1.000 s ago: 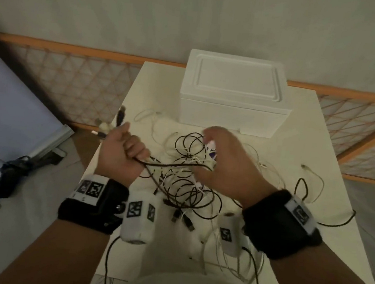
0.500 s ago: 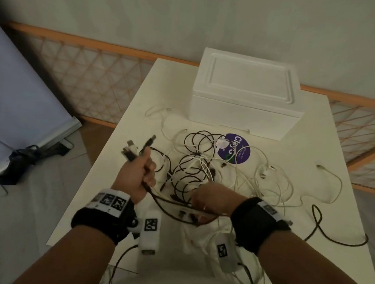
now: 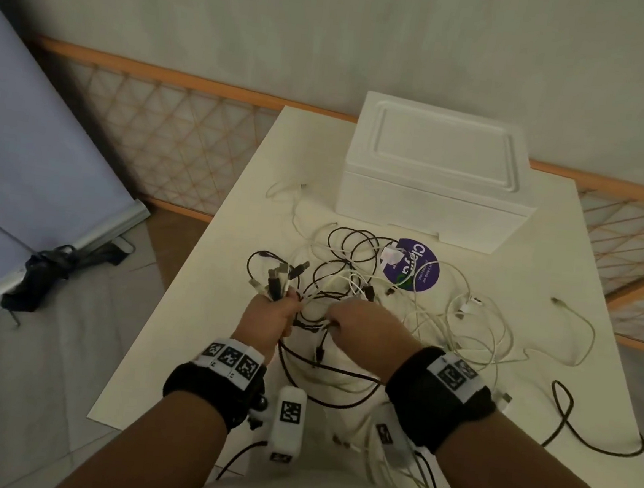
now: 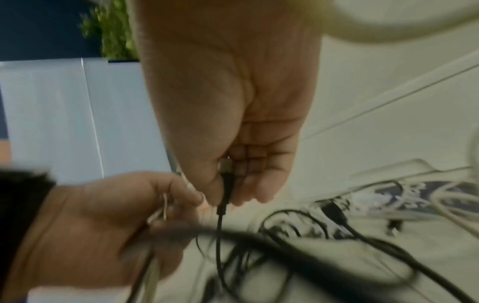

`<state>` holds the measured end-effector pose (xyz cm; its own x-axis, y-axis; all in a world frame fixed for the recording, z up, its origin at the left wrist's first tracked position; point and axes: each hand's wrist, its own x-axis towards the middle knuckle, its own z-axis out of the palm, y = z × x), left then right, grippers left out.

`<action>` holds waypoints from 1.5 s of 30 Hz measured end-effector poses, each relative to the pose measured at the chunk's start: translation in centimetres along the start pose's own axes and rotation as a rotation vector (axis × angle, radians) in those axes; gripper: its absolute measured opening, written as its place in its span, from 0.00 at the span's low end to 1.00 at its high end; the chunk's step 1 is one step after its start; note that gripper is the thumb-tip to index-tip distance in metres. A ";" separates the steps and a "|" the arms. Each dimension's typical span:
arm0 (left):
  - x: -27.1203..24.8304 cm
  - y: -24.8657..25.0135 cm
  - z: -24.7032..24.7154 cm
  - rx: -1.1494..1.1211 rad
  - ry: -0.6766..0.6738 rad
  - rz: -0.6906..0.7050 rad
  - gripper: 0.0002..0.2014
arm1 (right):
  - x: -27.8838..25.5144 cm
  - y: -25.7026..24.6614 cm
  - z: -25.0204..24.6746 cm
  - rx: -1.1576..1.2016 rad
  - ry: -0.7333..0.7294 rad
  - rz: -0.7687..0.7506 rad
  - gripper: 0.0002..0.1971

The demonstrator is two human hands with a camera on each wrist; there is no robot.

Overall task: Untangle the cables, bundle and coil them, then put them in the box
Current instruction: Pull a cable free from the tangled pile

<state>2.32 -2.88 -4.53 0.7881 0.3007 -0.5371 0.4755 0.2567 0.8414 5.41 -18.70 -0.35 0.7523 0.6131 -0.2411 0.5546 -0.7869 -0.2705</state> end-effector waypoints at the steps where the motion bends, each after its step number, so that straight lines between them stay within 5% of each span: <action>1: -0.1 0.2 0.3 0.005 -0.051 0.036 0.10 | 0.2 0.0 -1.0 0.066 0.067 -0.019 0.10; 6: -1.2 1.5 1.9 -0.011 -0.269 0.150 0.05 | 1.1 0.3 -5.5 0.472 0.282 0.078 0.07; 13: -1.7 3.7 2.8 0.218 -0.272 0.315 0.04 | 1.8 0.4 -6.3 0.516 0.263 0.132 0.12; 19: -1.9 4.3 3.4 0.024 -0.294 0.141 0.10 | 2.0 0.1 -5.3 0.969 0.432 0.252 0.11; 21: -1.9 4.5 3.5 -0.085 -0.273 0.109 0.14 | 2.0 0.4 -4.5 0.959 0.394 0.280 0.08; 26: -0.9 5.4 3.0 -0.103 -0.105 0.128 0.23 | 1.4 -0.2 -2.1 0.571 -0.003 0.085 0.09; 29: 0.2 6.1 1.7 -0.088 0.058 0.157 0.20 | 1.1 0.7 -1.2 0.418 0.006 0.059 0.05; 34: 0.6 7.4 -1.6 -0.599 0.019 0.048 0.19 | -0.2 3.8 -0.6 0.323 0.054 0.093 0.07; 37: 0.3 6.7 -2.3 -0.363 0.011 0.088 0.18 | -0.3 3.7 -1.6 0.332 0.142 0.115 0.06; 42: -1.4 5.2 0.7 0.044 -0.275 0.232 0.07 | -0.1 0.5 -6.0 0.609 0.379 -0.004 0.07; 45: -2.1 5.3 2.3 0.171 -0.302 0.292 0.05 | 0.1 -0.4 -7.3 0.681 0.388 -0.084 0.10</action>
<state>4.06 -4.30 1.17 0.9655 0.0497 -0.2556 0.2539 0.0383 0.9665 7.85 -18.82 6.58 0.8573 0.5020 0.1142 0.3698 -0.4460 -0.8150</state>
